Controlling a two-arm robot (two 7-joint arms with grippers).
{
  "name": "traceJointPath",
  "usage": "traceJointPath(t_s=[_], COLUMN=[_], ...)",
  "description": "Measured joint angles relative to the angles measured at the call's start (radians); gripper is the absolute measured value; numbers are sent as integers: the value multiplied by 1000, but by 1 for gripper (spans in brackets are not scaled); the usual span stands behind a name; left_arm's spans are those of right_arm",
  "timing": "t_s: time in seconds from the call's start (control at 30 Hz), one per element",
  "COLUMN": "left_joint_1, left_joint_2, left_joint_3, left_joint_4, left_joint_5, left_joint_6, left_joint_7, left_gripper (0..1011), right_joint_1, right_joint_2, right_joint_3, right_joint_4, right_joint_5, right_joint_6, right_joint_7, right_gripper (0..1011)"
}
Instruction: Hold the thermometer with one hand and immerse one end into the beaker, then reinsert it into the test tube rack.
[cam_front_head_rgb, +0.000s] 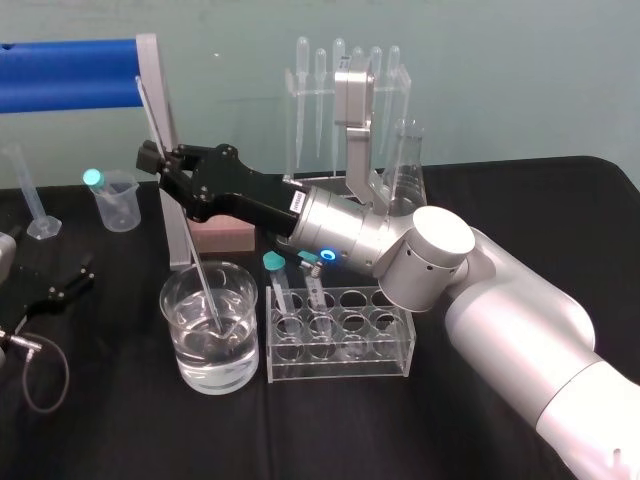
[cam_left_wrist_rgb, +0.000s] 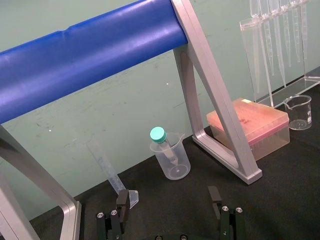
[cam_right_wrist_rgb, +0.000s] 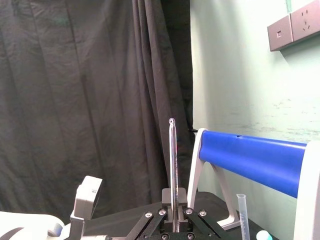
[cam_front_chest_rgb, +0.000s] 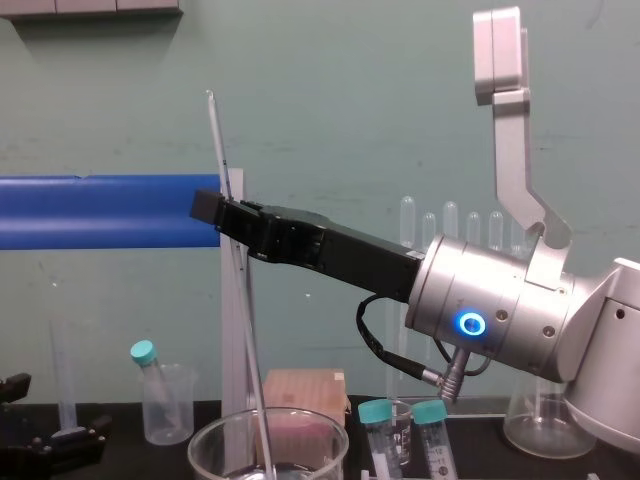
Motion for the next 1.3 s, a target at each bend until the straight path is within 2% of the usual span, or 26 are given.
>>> traceJointPath(t_s=[0.3, 0.47, 0.67, 0.97, 1.17, 1.3], left_joint_1=[0, 0, 0, 0, 0, 0], left_joint_2=[0, 0, 0, 0, 0, 0], left_joint_3=[0, 0, 0, 0, 0, 0], left_joint_4=[0, 0, 0, 0, 0, 0], left_joint_5=[0, 0, 0, 0, 0, 0], left_joint_6=[0, 0, 0, 0, 0, 0], left_joint_7=[0, 0, 0, 0, 0, 0], left_gripper=[1008, 1008, 1008, 1008, 1008, 1008], right_joint_1=[0, -3, -7, -6, -2, -17], right_joint_2=[0, -2, -12, -15, 23, 72], right_joint_3=[0, 11, 43, 92, 124, 149], right_joint_4=[0, -6, -29, -89, -176, -242], right_joint_5=[0, 13, 57, 138, 158, 147], right_joint_6=[-1, -30, -87, -117, -131, -135], right_joint_7=[0, 17, 61, 105, 90, 40], right_gripper=[53, 53, 53, 53, 53, 53])
